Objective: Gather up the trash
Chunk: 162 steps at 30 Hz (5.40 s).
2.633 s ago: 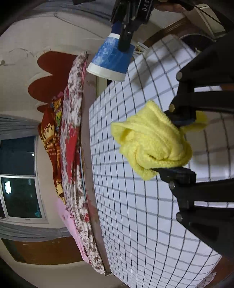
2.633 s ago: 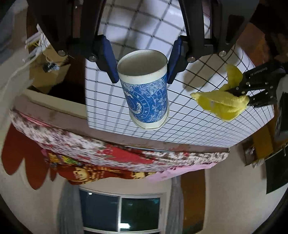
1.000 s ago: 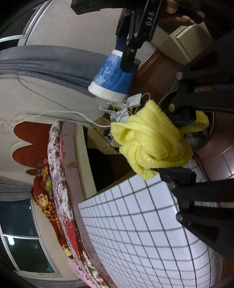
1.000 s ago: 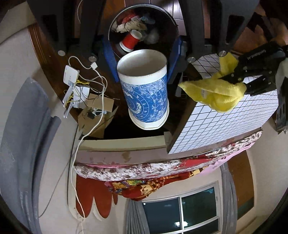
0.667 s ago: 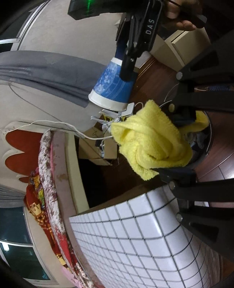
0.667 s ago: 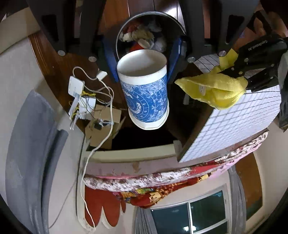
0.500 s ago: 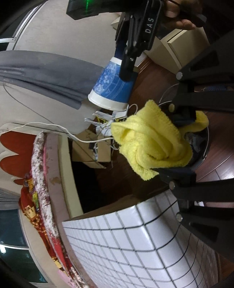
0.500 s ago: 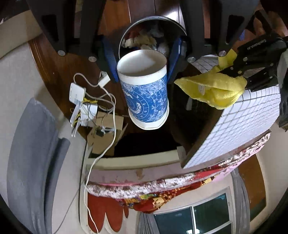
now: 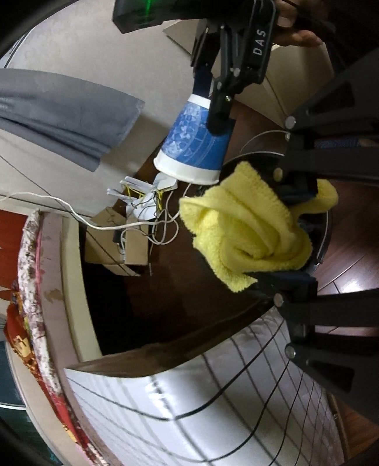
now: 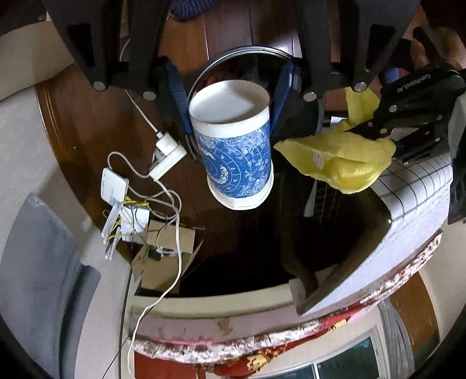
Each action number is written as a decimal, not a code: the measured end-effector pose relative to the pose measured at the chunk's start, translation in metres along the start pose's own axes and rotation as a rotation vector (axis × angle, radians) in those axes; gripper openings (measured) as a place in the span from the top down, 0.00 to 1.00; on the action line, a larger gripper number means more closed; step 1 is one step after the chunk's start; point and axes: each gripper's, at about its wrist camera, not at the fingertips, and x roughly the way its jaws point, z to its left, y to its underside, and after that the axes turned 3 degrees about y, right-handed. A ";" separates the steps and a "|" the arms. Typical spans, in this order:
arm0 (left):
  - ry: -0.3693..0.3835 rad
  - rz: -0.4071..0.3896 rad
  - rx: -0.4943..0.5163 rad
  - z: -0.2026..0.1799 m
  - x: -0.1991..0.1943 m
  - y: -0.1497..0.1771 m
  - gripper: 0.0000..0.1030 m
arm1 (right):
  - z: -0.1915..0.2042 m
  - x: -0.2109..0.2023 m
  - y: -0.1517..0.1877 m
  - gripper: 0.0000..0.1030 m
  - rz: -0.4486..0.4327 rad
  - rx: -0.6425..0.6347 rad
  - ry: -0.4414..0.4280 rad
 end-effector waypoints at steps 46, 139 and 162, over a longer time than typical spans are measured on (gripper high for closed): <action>-0.176 0.025 -0.074 0.039 0.013 0.022 0.01 | 0.028 0.051 0.007 0.01 0.137 -0.110 0.093; -0.297 -0.430 -0.051 -0.011 -0.300 0.049 0.01 | 0.162 -0.292 0.024 0.01 -0.385 -0.098 0.127; -0.288 -0.428 -0.044 -0.009 -0.304 0.047 0.01 | 0.163 -0.294 0.023 0.01 -0.387 -0.101 0.128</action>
